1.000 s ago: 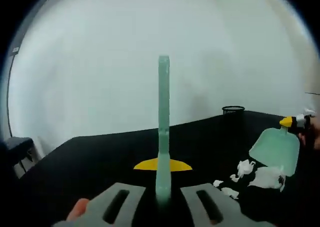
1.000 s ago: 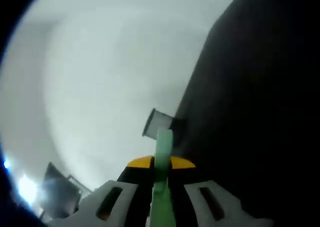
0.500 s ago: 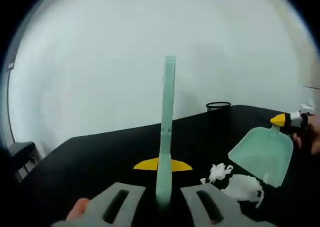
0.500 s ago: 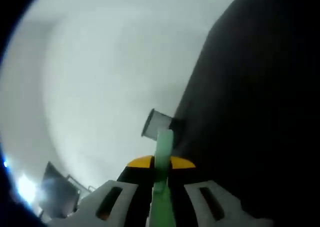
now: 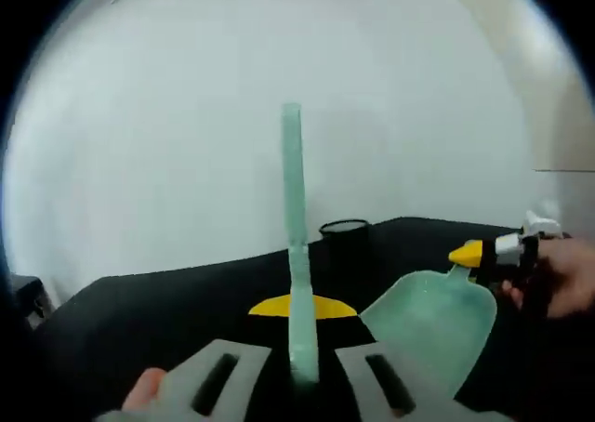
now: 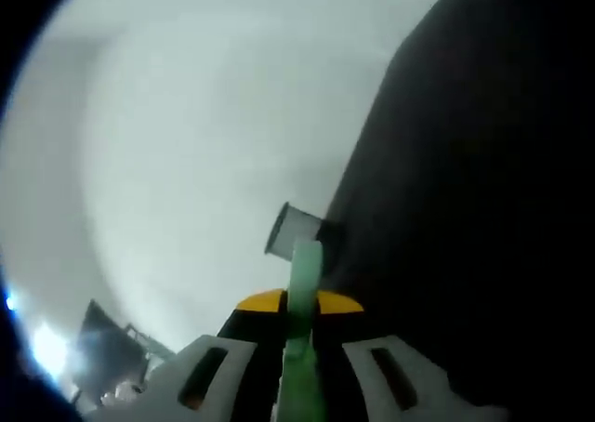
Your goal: Pick up the broom and sweep the trash on the tabletop into the dustpan.
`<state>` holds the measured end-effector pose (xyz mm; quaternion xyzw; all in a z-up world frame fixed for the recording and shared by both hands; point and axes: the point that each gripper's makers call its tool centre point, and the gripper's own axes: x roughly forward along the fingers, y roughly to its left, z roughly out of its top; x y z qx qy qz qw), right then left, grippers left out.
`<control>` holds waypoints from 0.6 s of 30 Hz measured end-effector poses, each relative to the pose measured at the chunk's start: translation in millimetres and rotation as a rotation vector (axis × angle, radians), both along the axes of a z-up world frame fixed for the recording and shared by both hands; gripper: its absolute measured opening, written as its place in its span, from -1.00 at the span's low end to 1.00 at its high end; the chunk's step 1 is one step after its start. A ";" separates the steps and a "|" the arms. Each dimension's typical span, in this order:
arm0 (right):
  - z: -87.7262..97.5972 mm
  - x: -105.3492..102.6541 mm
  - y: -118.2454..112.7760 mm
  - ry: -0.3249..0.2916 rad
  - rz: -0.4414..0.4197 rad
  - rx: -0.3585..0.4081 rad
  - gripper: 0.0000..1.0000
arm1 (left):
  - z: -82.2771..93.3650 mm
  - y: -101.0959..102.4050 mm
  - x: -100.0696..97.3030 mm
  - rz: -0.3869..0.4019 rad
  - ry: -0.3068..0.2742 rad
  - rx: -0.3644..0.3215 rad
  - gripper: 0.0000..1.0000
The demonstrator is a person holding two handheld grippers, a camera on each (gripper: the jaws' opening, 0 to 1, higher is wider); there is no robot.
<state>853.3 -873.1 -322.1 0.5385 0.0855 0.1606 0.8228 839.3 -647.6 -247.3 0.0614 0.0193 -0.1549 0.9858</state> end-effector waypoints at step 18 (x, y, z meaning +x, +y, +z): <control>1.1 1.7 -0.9 -0.015 0.001 0.008 -0.74 | -44.2 109.8 37.2 0.225 0.120 -0.047 -0.98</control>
